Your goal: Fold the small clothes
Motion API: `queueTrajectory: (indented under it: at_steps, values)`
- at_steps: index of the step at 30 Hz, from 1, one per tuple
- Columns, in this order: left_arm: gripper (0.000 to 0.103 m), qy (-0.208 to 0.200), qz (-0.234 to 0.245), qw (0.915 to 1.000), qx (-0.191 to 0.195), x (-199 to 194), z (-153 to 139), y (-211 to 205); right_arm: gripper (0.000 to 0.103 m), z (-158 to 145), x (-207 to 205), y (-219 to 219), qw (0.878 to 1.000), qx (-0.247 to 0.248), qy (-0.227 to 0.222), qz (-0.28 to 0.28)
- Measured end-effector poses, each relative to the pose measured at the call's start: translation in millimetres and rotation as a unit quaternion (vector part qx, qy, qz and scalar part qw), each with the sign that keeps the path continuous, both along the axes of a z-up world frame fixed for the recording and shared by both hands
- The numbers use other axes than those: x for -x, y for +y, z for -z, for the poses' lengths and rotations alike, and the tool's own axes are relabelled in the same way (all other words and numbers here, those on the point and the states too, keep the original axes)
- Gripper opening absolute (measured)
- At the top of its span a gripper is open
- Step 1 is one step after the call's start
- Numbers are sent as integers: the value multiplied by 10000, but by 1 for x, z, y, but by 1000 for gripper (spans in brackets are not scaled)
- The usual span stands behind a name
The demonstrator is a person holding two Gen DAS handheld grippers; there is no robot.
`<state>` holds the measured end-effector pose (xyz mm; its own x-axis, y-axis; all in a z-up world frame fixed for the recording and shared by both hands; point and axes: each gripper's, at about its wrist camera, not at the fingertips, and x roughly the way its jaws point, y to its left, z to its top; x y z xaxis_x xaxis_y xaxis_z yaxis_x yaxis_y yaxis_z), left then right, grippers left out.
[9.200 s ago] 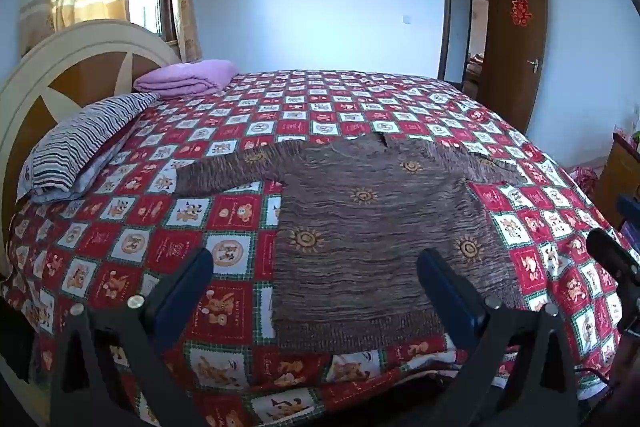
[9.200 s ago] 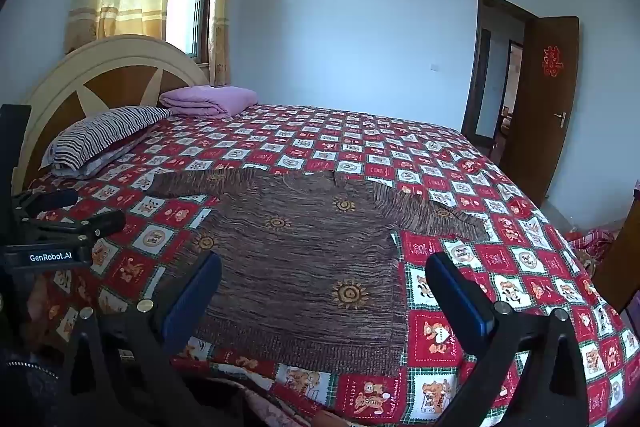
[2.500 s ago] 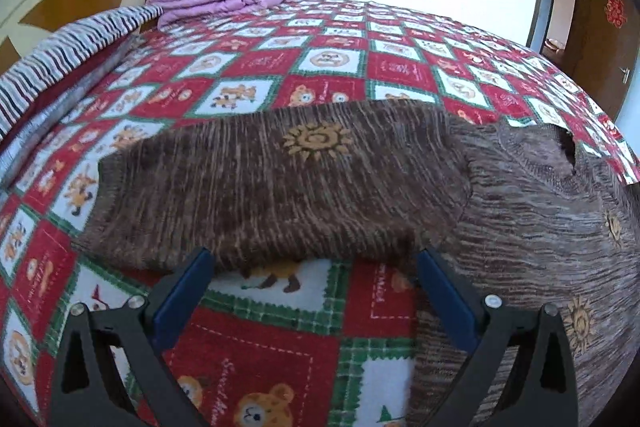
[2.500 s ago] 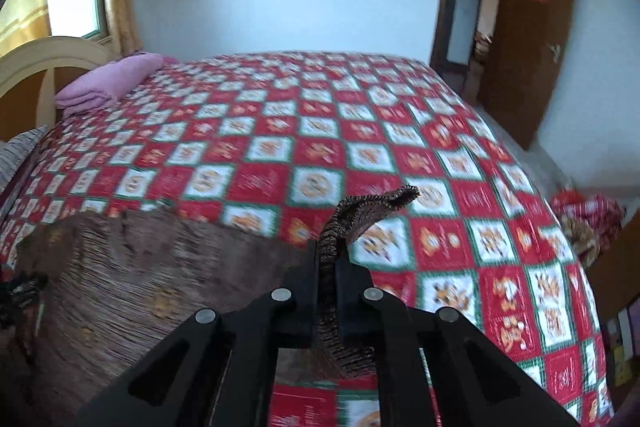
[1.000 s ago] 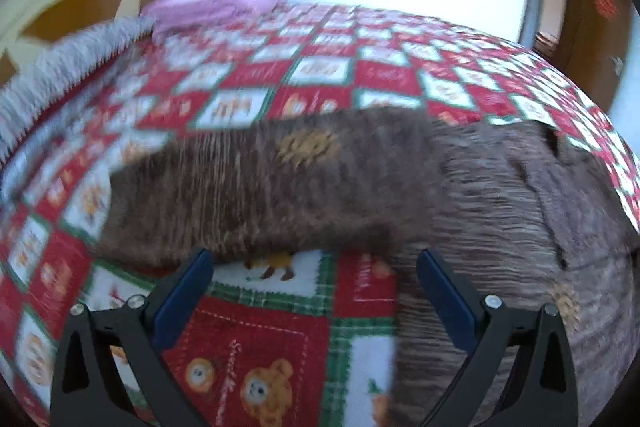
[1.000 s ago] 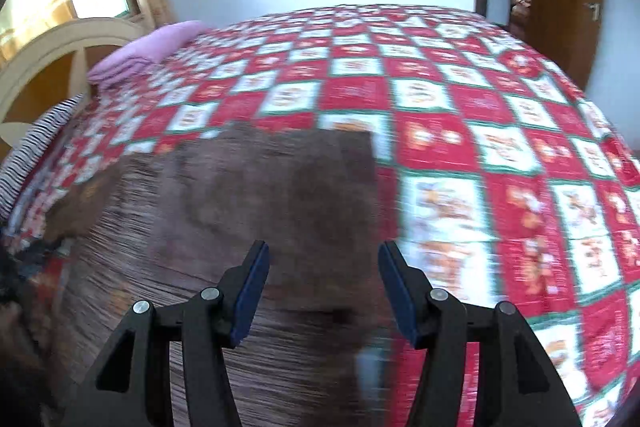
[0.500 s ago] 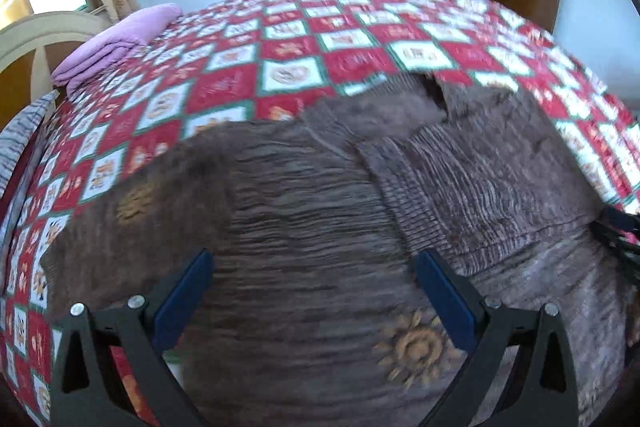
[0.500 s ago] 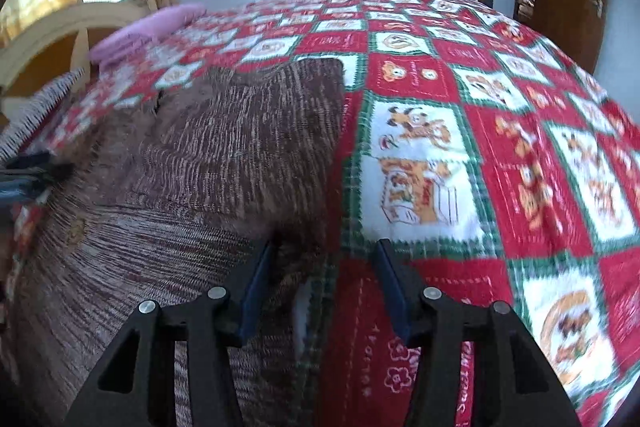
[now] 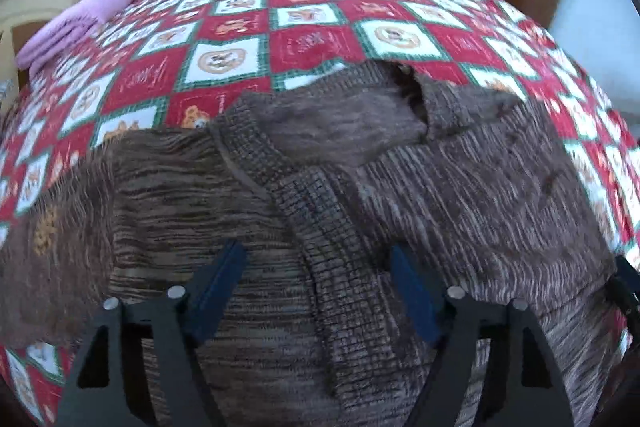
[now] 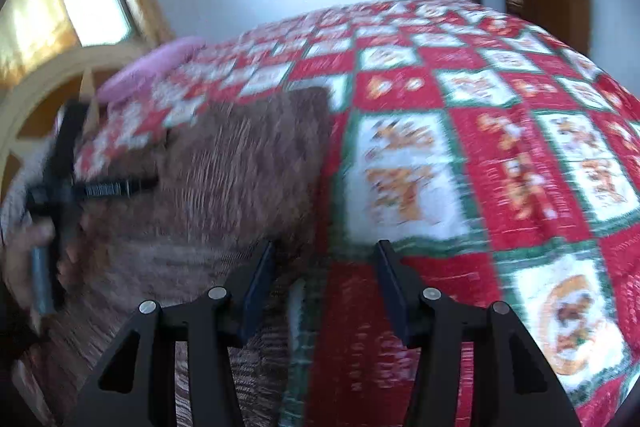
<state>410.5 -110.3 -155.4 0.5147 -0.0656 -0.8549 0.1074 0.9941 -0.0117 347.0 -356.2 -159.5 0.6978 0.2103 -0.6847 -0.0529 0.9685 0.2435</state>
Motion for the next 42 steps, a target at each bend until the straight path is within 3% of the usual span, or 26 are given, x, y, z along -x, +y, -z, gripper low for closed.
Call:
queueTrajectory:
  at_steps: [3, 6, 9, 12, 13, 14, 15, 16, 19, 22, 23, 28, 31, 34, 36, 37, 42]
  values:
    - [93, -123, 0, 9999, -30, 1, 3, 4, 53, -22, -9, -17, 9987, -250, -200, 388]
    - [102, -255, -32, 9997, 5, 0, 7, 8, 53, -32, -41, -7, 9997, -149, -120, 126]
    - [103, -280, -139, 9991, 299, 1, 11, 18, 53, -19, -82, 11, 9997, -71, 213, -32]
    - [103, -446, -226, 9982, 335, 6, 10, 21, 52, -2, -119, 29, 9987, -41, 487, -116]
    - [103, -510, -236, 9978, 343, 8, 9, 22, 48, 4, -132, 36, 9983, 127, 563, -95]
    - [103, -561, -239, 9975, 346, 9, 9, 22, 23, 10, -138, 41, 9977, 205, 636, -130]
    - [103, -577, -239, 9973, 377, 10, 8, 23, 8, 14, -144, 44, 9970, 313, 689, -135]
    - [103, -558, -272, 9972, 423, 9, 9, 25, 8, 15, -146, 43, 9969, 403, 670, -67]
    - [103, -489, -421, 9967, 496, 4, 12, 32, 4, 19, -147, 25, 9972, 223, 694, 187]
    - [103, -508, -465, 9972, 274, 4, 13, 26, 0, 21, -146, -3, 9950, 218, 673, 699]
    - [103, -536, -472, 9972, 202, 4, 13, 24, 0, 22, -145, -8, 9954, 74, 687, 661]
    - [103, -530, -509, 9967, 350, 5, 15, 31, 3, -5, -121, 10, 9969, 530, 427, 406]
    - [103, -554, -566, 9963, 328, 6, 14, 31, 3, -29, -87, 35, 9995, 150, 38, -260]
    - [103, -566, -608, 9962, 252, 7, 14, 30, 3, -16, -68, 59, 9953, 424, 289, -823]
    - [103, -549, -596, 9964, 241, 7, 14, 30, 2, 7, -63, 57, 9930, 714, 627, -707]
    - [103, -537, -589, 9965, 242, 7, 15, 30, 2, 13, -56, 48, 9945, 579, 568, -666]
    - [103, -503, -511, 9972, 218, 6, 16, 28, 3, -8, -45, 39, 9966, 737, 341, -113]
